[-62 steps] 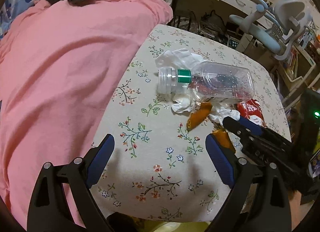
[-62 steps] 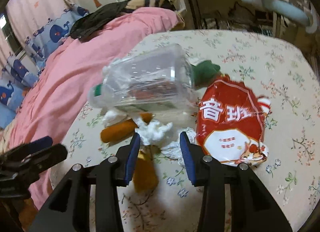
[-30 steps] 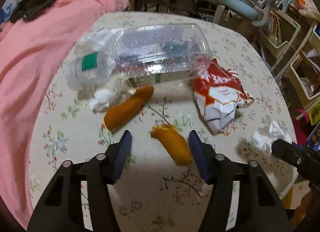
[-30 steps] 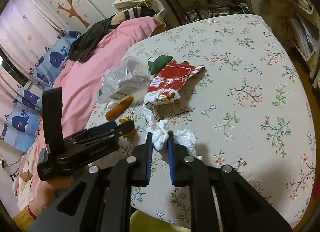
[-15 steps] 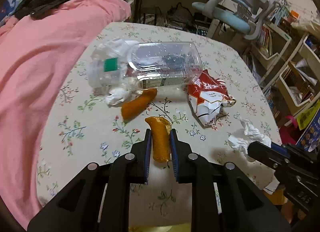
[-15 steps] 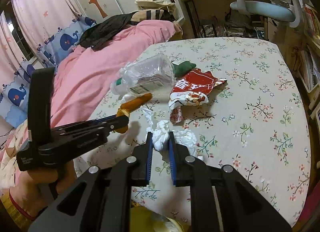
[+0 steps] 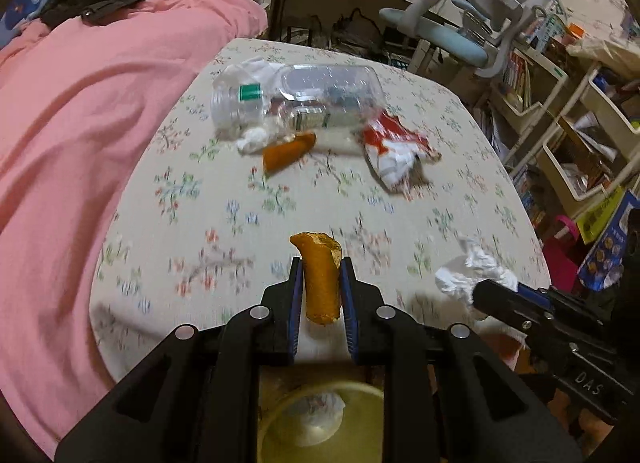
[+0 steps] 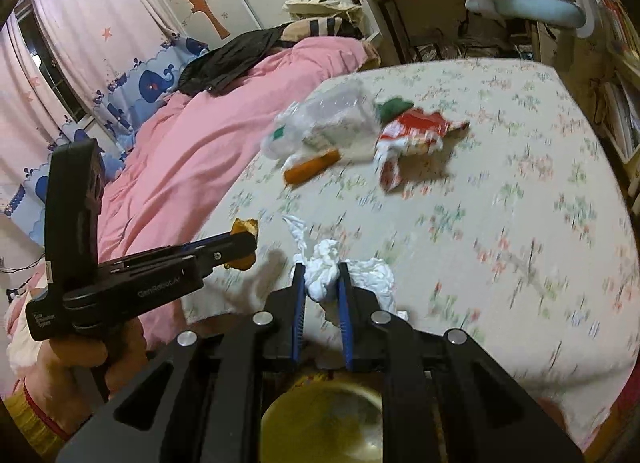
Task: Collect trash
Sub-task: 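Carry the orange wrapper and tissue to the yellow bin with both grippers, then open both grippers over the yellow bin and lift away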
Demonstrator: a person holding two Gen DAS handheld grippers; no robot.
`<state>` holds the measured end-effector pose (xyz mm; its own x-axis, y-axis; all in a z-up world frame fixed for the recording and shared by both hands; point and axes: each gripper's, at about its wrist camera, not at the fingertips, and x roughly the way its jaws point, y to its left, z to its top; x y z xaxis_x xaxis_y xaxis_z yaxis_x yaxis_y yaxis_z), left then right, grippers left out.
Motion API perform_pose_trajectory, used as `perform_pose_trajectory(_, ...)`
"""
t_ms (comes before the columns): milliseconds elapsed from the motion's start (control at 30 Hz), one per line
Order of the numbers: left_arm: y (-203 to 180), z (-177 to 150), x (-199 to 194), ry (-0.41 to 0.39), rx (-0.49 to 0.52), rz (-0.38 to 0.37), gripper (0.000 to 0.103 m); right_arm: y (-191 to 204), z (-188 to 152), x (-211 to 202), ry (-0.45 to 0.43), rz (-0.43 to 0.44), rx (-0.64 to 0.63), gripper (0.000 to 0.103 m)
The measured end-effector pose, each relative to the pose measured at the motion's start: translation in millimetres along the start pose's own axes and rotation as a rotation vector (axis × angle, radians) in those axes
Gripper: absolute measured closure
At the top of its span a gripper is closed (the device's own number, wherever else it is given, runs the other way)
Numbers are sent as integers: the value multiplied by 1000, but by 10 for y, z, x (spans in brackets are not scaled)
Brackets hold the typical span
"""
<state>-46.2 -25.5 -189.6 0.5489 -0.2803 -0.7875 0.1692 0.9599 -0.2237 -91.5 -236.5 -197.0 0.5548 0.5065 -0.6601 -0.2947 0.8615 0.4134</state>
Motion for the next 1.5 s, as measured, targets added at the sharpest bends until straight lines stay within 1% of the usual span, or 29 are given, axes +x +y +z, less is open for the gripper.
perform_pose_trajectory(167,-65,-353,-136,33,39,8,85,78,-321,-12,58,6,30,86)
perform_pose_trajectory(300,-84,-623,-202,74,45,9,85,68,-619,6,129,5,85,86)
perform_pose_trajectory(500,-157,-1043,-236,158,49,11,85,91,-1036,65,245,-2,142,85)
perform_pose_trajectory(633,-175,-1298,-228,224,34,25,85,112,-1167,100,297,-42,135,82)
perform_pose_trajectory(733,-185,-1472,-214,273,35,37,85,83,-1184,105,309,-92,131,74)
perform_pose_trajectory(800,-187,-1562,-210,298,33,49,84,42,-1183,76,297,-122,136,66)
perform_pose_trajectory(833,-192,-1599,-211,306,37,47,84,26,-1180,51,287,-138,134,64)
perform_pose_trajectory(867,-195,-1625,-215,307,40,47,83,23,-1185,34,279,-148,131,58)
perform_pose_trajectory(900,-208,-1643,-223,307,46,49,81,29,-1174,5,266,-163,119,55)
perform_pose_trajectory(933,-226,-1652,-222,311,51,50,76,42,-1174,3,263,-167,108,55)
perform_pose_trajectory(967,-231,-1660,-217,314,54,52,73,59,-1173,7,262,-170,101,55)
perform_pose_trajectory(1033,-242,-1658,-234,300,54,59,67,99,-1168,-14,246,-192,72,55)
perform_pose_trajectory(1067,-241,-1647,-245,290,51,56,66,125,-1158,-26,233,-209,53,52)
perform_pose_trajectory(1100,-230,-1628,-260,277,47,54,61,142,-1148,-49,217,-229,37,47)
perform_pose_trajectory(1200,-216,-1542,-370,182,38,78,47,192,-1070,-132,149,-296,-8,39)
perform_pose_trajectory(1233,-214,-1501,-431,134,38,97,44,195,-1045,-153,130,-309,-17,38)
perform_pose_trajectory(1267,-217,-1462,-470,106,39,109,42,197,-1016,-174,114,-322,-26,37)
perform_pose_trajectory(1333,-223,-1358,-566,29,47,144,32,210,-953,-243,68,-357,-51,35)
perform_pose_trajectory(1433,-194,-1174,-643,-45,48,179,25,215,-849,-331,3,-395,-67,32)
perform_pose_trajectory(1500,-175,-1054,-683,-72,41,188,23,218,-803,-375,-31,-404,-65,30)
